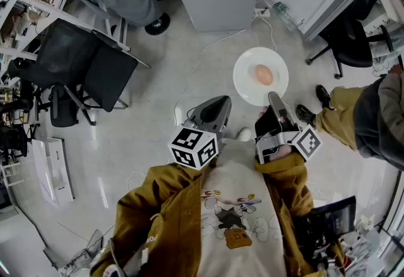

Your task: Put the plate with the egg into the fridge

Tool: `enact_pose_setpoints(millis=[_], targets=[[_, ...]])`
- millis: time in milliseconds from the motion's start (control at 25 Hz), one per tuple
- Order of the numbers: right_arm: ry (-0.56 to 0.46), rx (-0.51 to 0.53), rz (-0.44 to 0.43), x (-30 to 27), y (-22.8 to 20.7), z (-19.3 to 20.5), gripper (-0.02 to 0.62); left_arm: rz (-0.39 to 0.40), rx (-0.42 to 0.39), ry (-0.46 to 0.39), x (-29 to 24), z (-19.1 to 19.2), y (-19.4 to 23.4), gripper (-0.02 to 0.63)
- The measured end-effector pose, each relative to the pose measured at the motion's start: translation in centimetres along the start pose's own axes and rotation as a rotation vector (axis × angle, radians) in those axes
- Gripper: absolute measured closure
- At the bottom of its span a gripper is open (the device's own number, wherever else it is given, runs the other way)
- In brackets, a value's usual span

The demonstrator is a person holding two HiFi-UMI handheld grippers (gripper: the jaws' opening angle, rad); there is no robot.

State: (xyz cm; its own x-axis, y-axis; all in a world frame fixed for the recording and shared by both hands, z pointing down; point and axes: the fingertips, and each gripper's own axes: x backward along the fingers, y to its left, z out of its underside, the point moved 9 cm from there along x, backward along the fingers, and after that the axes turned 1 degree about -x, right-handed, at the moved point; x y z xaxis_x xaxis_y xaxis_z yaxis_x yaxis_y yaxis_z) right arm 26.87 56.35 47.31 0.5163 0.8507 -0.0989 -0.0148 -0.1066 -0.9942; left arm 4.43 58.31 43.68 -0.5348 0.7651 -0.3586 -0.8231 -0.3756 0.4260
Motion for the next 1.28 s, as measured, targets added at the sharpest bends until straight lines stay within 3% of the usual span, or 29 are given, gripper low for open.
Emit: enact_pose_setpoints(millis=[600,1280], targets=[[0.013,0.035,-0.008,0.3,0.5,-0.1,0.581,-0.004,0.013,-0.011,0.2,0.4,0.2,0.598],[0.033,0.012,0.036,4.1,-1.2,-3.8,0.581,-0.026,0.032,0.001,-1.6,3.3,-4.1,0.598]])
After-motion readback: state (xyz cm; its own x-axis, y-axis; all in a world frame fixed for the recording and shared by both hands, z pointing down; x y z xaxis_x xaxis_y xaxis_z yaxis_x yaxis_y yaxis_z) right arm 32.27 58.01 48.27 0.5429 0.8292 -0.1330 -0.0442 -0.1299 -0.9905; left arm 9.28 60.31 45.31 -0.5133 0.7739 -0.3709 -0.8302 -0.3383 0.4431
